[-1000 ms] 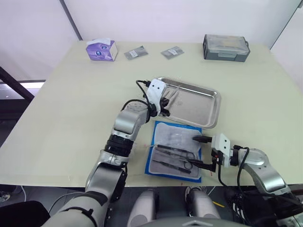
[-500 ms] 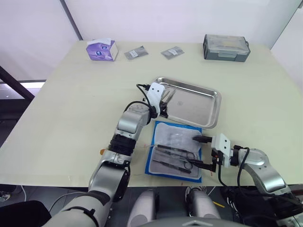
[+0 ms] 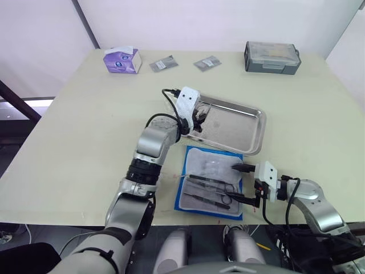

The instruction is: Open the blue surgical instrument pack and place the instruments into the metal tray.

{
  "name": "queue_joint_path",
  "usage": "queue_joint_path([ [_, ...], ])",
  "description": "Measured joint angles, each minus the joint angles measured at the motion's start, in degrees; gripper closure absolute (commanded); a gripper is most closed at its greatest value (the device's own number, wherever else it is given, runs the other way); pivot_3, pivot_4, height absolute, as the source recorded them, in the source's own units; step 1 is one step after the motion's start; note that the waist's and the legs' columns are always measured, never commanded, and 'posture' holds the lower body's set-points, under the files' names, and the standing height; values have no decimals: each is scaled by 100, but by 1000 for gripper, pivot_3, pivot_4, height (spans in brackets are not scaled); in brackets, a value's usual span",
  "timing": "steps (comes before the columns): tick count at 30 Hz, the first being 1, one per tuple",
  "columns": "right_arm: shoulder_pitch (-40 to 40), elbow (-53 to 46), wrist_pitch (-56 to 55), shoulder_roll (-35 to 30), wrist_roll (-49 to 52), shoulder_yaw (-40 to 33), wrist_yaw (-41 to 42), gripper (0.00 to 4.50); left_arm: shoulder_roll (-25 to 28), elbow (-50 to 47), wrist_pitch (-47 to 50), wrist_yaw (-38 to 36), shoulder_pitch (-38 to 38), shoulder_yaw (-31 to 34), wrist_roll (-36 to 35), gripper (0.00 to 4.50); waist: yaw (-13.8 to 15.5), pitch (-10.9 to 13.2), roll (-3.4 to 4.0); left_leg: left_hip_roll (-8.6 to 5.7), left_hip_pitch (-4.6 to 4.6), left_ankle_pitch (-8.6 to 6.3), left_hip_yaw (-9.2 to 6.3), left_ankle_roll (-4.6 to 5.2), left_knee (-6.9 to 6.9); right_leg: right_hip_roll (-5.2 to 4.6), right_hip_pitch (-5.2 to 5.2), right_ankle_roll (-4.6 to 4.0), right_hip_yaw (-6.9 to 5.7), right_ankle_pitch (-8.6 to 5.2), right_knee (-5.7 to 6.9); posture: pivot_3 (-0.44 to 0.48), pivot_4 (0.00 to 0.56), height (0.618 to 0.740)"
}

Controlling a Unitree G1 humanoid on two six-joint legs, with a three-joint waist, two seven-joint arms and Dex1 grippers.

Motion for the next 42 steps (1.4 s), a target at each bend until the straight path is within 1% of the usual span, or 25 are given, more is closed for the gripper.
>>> queue_joint_path([
  [2, 2, 3, -1, 1, -1, -1, -2, 0, 173, -190, -214, -408, 36, 4, -137, 2734, 4, 0, 0, 1, 1, 0, 0, -2, 0, 0, 1, -1, 0, 0, -1, 0, 150, 734],
  [3, -1, 5, -1, 1, -2, 3, -2, 0, 359, -333, -379, -852, 129, 5, -314, 2734, 2, -1, 2, 2, 2, 0, 1, -3, -1, -1, 1, -1, 1, 0, -1, 0, 150, 734],
  [4, -4, 6, -1, 3, -2, 5, -2, 0, 458, -383, -470, -1073, 186, -2, -376, 2734, -1, -2, 3, 2, 3, -1, 2, -4, -1, -1, 1, -1, 2, 0, -1, 0, 150, 734],
  [5, -13, 14, -1, 17, -2, 11, -3, 0, 771, -429, -747, -1647, 359, -63, -499, 2734, -9, -2, 4, 3, 4, -1, 2, -4, -1, 0, 0, -2, 1, -1, -1, 0, 150, 734],
  [8, -20, 23, -2, 17, -2, 9, 4, 0, 1165, -415, -1162, -2381, 607, -99, -561, 2734, -1, -1, 4, 3, 2, -1, 2, -4, -1, 0, 1, -2, 0, -1, -3, 0, 150, 734],
  [11, -52, 38, -4, 19, -3, 9, 9, 0, 1649, -417, -1919, -3711, 870, -231, -772, 2734, -1, -1, 4, 4, 2, -1, 2, -2, -1, 0, 2, -3, 0, -1, -5, 0, 150, 734],
  [14, -61, 60, -5, 19, -3, 9, 13, 0, 1744, -376, -2247, -4305, 950, -289, -844, 2734, 0, -1, 4, 5, 2, -9, 3, 12, 0, 0, 3, -3, 0, -1, -5, 0, 150, 734],
  [15, -69, 72, -6, 31, -3, 25, 15, 0, 1876, -245, -2623, -4678, 954, -384, -785, 2734, -11, -1, 4, 4, 4, -13, 3, 19, 0, 3, 3, -3, 0, -1, -5, 0, 150, 734],
  [18, -83, 78, -11, 34, -2, 34, 17, 0, 2162, 143, -3294, -5348, 955, -664, -546, 2734, -11, 0, 7, 4, 6, -15, 5, 22, -2, 6, 3, -6, -1, -3, -3, 0, 150, 734],
  [22, -79, 80, -12, 35, -2, 33, 15, 0, 2238, 517, -3827, -6164, 953, -959, -452, 2734, -7, 0, 6, 3, 4, -18, 6, 26, 0, 6, 3, -6, -2, -3, -3, 0, 150, 734],
  [26, -73, 78, -12, 40, -2, 35, 5, 0, 2253, 652, -4147, -6528, 953, -1183, -310, 2734, -10, 0, 6, 3, 5, -18, 5, 28, 0, 9, 3, -6, -2, -3, -1, 0, 150, 734],
  [30, -67, 76, -13, 40, -1, 32, 1, 0, 2260, 827, -4335, -6554, 945, -1190, -194, 2734, -8, 0, 6, 3, 5, -18, 5, 28, 0, 9, 3, -5, -2, -3, -1, 0, 150, 734],
  [34, -67, 77, -16, 41, -2, 32, -1, 0, 2203, 1254, -4743, -6546, 879, -1298, 132, 2734, -10, 0, 6, 0, 5, -18, 5, 28, 1, 9, 3, -5, -2, -3, -1, 0, 150, 734],
  [42, -63, 75, -16, 42, -1, 30, -5, 0, 2142, 1382, -4892, -6554, 956, -1403, 215, 2734, -10, 0, 6, 2, 5, -18, 4, 28, 1, 9, 3, -5, -2, -3, 0, 0, 150, 734],
])
